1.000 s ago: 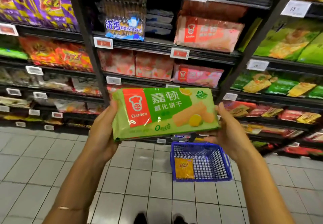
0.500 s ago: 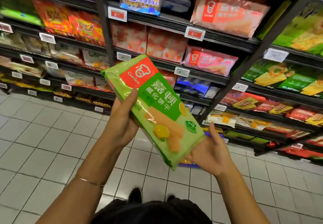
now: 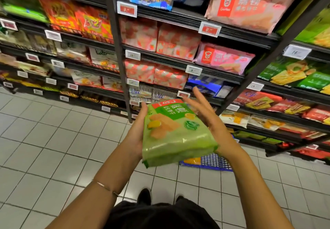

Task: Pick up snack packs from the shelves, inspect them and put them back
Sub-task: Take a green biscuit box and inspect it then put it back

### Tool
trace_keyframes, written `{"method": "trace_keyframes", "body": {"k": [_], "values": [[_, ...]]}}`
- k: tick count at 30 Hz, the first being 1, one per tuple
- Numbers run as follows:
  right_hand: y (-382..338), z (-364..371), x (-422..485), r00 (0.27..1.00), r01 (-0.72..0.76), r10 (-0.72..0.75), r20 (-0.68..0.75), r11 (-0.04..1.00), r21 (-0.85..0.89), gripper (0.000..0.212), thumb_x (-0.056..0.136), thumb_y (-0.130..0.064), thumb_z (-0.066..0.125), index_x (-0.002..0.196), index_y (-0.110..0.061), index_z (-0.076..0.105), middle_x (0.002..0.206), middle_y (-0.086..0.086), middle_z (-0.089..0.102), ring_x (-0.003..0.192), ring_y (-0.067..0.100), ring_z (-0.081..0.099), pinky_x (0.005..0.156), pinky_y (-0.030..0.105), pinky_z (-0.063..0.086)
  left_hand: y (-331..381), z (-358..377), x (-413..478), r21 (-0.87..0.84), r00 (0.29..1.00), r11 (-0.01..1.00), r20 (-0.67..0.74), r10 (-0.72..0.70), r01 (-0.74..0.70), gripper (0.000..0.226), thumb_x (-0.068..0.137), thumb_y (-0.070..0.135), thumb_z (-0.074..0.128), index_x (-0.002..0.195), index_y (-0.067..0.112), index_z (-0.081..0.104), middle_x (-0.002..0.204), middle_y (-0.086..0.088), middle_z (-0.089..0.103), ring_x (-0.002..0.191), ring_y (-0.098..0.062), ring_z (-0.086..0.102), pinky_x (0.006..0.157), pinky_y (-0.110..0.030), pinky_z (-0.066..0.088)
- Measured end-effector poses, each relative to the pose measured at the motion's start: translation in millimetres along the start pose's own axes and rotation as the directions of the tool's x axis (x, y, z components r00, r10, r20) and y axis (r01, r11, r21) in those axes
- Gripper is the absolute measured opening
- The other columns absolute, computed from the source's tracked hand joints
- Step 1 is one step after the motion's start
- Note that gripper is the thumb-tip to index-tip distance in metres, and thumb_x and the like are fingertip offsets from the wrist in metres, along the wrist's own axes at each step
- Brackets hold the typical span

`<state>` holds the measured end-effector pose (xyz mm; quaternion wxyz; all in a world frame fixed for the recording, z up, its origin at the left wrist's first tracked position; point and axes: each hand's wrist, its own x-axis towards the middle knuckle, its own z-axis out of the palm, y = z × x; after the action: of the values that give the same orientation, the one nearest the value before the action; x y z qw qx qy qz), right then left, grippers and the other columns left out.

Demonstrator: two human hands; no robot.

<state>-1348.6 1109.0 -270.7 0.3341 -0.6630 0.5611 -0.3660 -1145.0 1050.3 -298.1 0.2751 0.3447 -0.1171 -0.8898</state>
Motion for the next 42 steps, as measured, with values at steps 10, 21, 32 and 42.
{"method": "trace_keyframes", "body": {"k": [10,21,32,42], "values": [[-5.6,-0.8,-8.3,0.978,-0.125,0.163,-0.129,0.958,0.257,0.043,0.073,-0.028,0.088,0.106,-0.051,0.074,0.111,-0.016,0.077,0.103,0.004,0.072,0.086,0.019,0.057,-8.8,2.1,16.1,0.558,0.939,0.797,-0.083,0.333,-0.234,0.050,0.114,0.045,0.024,0.137,0.026,0.064,0.137,-0.003,0.069,0.133,-0.025,0.059,0.121,-0.055,0.037],[9.1,0.1,-3.0,0.885,-0.218,0.402,-0.234,0.803,0.555,0.037,0.090,-0.037,0.071,0.120,-0.016,0.069,0.111,0.005,0.079,0.099,0.023,0.077,0.076,0.028,0.062,-17.0,5.6,14.6,0.586,0.953,0.753,0.146,0.265,-0.299,0.056,0.085,0.057,0.066,0.134,0.032,0.060,0.131,0.003,0.073,0.121,-0.019,0.070,0.101,-0.046,0.057],[11.8,17.0,12.2,0.751,-0.349,0.630,-0.197,0.633,0.691,0.041,0.107,-0.051,0.046,0.125,-0.023,0.071,0.111,0.006,0.078,0.103,0.024,0.075,0.090,0.042,0.061,-4.3,4.9,6.8,0.586,0.936,0.730,0.208,0.285,-0.353,0.046,0.099,0.049,0.055,0.140,0.029,0.061,0.129,-0.009,0.071,0.119,-0.030,0.070,0.092,-0.057,0.061],[12.2,31.4,21.8,0.727,-0.366,0.684,-0.052,0.451,0.814,0.023,0.107,-0.033,0.052,0.103,-0.018,0.069,0.072,0.001,0.074,0.063,0.013,0.072,0.059,0.028,0.061,-20.9,12.8,8.9,0.689,0.881,0.563,0.260,0.396,-0.457,0.101,0.057,0.050,0.086,0.148,0.035,0.045,0.128,0.003,0.063,0.115,-0.001,0.064,0.079,-0.022,0.058]]}}
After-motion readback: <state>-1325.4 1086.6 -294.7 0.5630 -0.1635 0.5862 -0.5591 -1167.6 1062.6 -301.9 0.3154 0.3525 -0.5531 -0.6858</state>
